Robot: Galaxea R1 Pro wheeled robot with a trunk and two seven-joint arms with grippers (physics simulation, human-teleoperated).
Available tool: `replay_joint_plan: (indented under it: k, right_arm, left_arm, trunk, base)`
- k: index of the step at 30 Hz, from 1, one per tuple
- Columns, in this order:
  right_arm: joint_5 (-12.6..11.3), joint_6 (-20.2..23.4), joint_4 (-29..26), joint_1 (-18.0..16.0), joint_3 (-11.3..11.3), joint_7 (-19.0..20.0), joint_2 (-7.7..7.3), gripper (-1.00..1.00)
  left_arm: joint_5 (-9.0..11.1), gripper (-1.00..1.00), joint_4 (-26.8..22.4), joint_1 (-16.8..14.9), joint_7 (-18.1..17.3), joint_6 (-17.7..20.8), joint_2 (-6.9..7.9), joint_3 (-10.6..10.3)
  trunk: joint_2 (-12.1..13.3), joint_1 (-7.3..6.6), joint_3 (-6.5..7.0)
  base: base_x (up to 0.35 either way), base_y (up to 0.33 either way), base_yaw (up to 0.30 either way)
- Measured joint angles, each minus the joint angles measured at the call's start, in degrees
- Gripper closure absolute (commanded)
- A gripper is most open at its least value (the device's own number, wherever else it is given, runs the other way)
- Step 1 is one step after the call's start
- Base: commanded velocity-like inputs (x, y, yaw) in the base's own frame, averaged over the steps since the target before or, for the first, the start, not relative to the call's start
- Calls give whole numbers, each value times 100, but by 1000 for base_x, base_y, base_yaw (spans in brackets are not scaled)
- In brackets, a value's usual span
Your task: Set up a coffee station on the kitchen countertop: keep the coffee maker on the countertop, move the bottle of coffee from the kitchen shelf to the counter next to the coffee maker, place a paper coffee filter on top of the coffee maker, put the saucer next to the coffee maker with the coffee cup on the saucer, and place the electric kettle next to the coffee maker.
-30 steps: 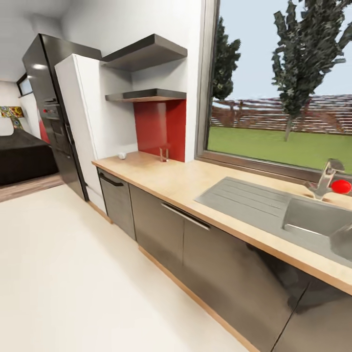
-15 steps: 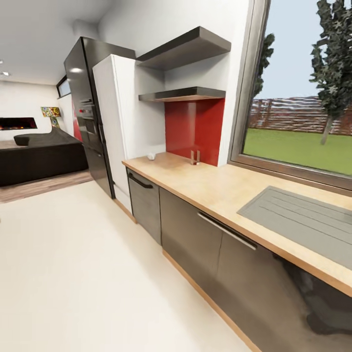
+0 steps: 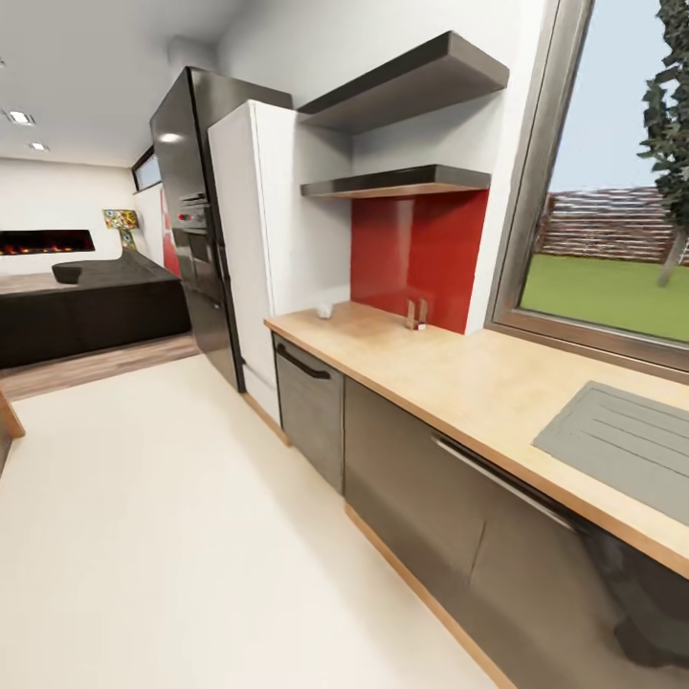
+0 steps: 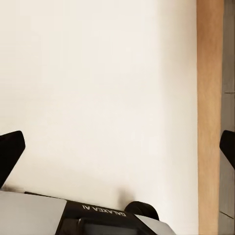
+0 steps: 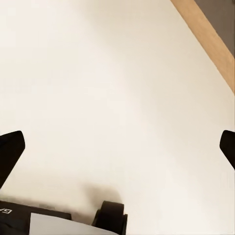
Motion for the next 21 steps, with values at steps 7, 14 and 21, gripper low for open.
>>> replay_joint_plan:
  k: [7, 14, 21]
  right_arm:
    - [0, 0, -1, 0, 2, -6, 4, -100]
    - [2, 0, 4, 0, 5, -6, 9, -100]
    - [2, 6, 1, 0, 3, 0, 4, -100]
  left_arm:
    - [0, -100, 0, 0, 0, 0, 0, -3]
    - [-1, -100, -1, 0, 0, 0, 0, -6]
    - [-1, -100, 0, 0, 0, 0, 0, -6]
  trunk:
    - [0, 0, 0]
    - [0, 0, 0]
    - [0, 0, 0]
  base:
    - [266, 228, 237]
    - [279, 224, 271]
    - [292, 202, 215]
